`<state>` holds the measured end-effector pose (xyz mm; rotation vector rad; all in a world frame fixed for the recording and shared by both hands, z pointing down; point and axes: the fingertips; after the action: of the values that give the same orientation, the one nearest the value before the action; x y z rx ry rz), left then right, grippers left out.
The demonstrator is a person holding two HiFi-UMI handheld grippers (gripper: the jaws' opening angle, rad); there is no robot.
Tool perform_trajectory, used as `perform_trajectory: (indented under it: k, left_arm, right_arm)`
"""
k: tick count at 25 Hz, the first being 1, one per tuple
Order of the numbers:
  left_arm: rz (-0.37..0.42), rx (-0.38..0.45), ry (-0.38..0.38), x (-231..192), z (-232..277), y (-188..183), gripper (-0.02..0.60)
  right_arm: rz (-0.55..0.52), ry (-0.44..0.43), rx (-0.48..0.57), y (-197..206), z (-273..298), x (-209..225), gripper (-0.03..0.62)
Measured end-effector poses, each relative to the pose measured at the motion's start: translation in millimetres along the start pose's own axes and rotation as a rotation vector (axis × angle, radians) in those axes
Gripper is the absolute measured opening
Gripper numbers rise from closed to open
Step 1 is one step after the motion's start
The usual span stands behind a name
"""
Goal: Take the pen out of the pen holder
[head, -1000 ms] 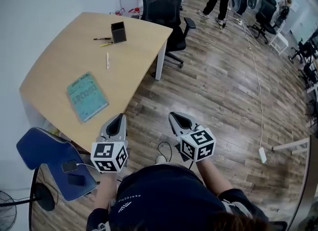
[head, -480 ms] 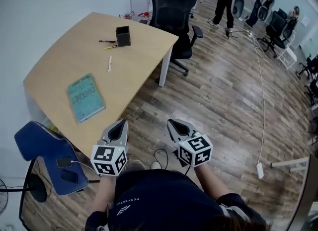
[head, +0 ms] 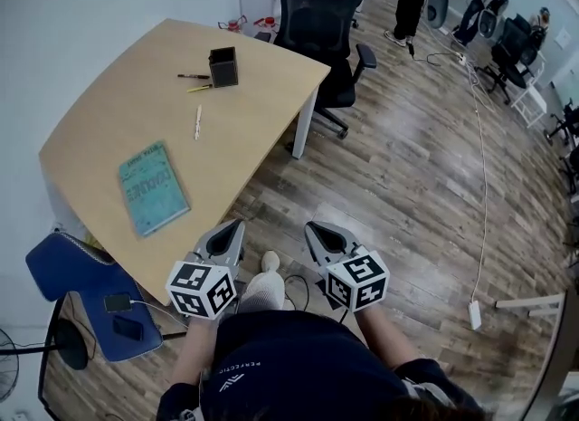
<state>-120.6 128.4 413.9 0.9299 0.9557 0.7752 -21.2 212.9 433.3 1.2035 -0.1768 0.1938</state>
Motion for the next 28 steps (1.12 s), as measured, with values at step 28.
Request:
perform_trajectory:
  k: [28]
  left_arm:
    - [0.245,0.045,-0.018,-130,146,-93,0.006]
  right_arm:
    - [-0.081,-0.064,-0.053,-91,195,69,0.002]
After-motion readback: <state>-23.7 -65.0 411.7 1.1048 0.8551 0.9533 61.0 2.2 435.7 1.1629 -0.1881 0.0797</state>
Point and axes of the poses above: the fingertips, and each gripper's own axes: z forward along the fingers, x to its right, y out of its underside, and after that the axes turned 2 degrees about x, right-handed
